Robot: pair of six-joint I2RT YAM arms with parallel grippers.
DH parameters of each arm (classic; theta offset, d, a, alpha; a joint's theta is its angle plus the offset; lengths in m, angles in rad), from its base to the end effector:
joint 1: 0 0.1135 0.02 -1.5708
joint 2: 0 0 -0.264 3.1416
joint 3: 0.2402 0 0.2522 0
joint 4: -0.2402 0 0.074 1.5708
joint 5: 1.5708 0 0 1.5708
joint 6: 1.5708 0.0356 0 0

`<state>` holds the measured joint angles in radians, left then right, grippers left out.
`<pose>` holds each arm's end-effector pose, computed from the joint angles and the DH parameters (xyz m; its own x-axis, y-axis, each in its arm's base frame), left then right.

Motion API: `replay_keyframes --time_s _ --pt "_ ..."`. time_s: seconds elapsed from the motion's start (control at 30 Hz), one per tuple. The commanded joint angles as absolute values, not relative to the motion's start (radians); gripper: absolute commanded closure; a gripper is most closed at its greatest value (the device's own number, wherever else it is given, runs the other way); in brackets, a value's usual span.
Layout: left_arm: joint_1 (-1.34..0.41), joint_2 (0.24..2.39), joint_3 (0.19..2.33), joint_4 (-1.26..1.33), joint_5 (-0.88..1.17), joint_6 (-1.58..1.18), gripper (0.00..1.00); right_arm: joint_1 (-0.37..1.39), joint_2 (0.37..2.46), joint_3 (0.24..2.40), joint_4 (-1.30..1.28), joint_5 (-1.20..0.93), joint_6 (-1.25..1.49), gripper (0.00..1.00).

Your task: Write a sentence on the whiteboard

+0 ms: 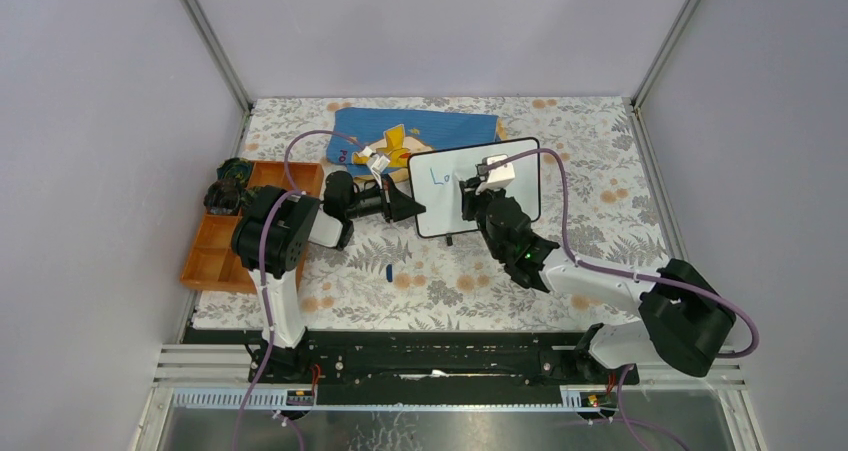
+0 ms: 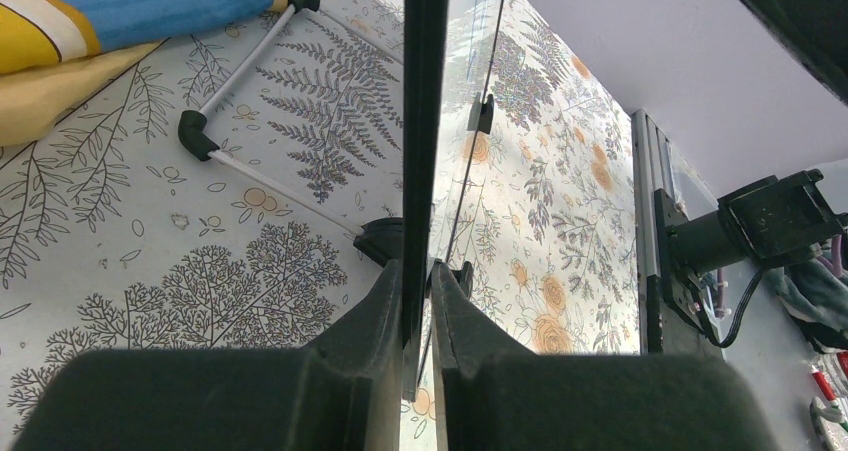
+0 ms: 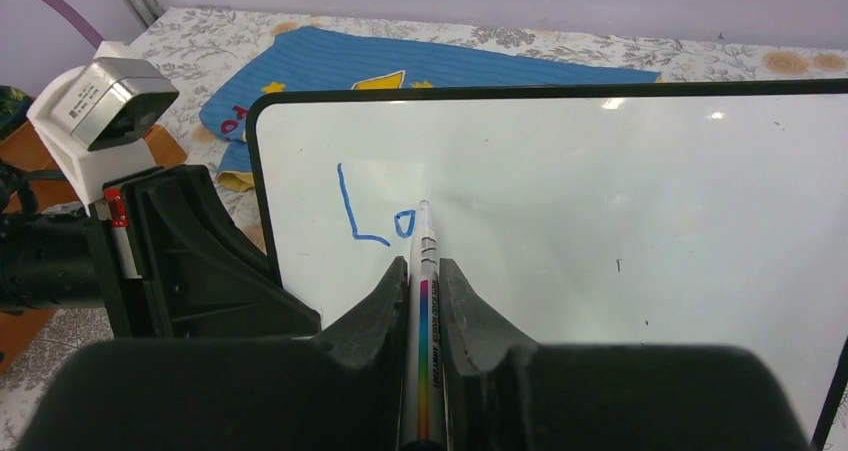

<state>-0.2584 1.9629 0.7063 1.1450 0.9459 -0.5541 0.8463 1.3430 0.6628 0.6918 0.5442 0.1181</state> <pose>0.3290 -0.1168 0.1325 -0.5802 -0.1650 -0.7976 0.7331 0.3208 -0.5997 0.2080 0.2072 0.2645 -0.0274 0.1211 -0.9923 -0.2964 0.9470 0.1238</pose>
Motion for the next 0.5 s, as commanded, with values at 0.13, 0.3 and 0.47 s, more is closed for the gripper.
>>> replay_keyframes --time_s 0.13,0.3,0.47 --pt "-0.273 1.97 0.701 1.043 0.935 -0.512 1.0 0.838 1.373 0.708 0.74 0.521 0.13 1.0" --pt "-0.273 1.971 0.7 1.042 0.934 -0.511 1.0 0.839 1.382 0.713 0.755 0.53 0.131 1.0" --pt "-0.273 1.97 0.701 1.04 0.936 -0.511 1.0 0.838 1.395 0.722 0.757 0.536 0.128 1.0"
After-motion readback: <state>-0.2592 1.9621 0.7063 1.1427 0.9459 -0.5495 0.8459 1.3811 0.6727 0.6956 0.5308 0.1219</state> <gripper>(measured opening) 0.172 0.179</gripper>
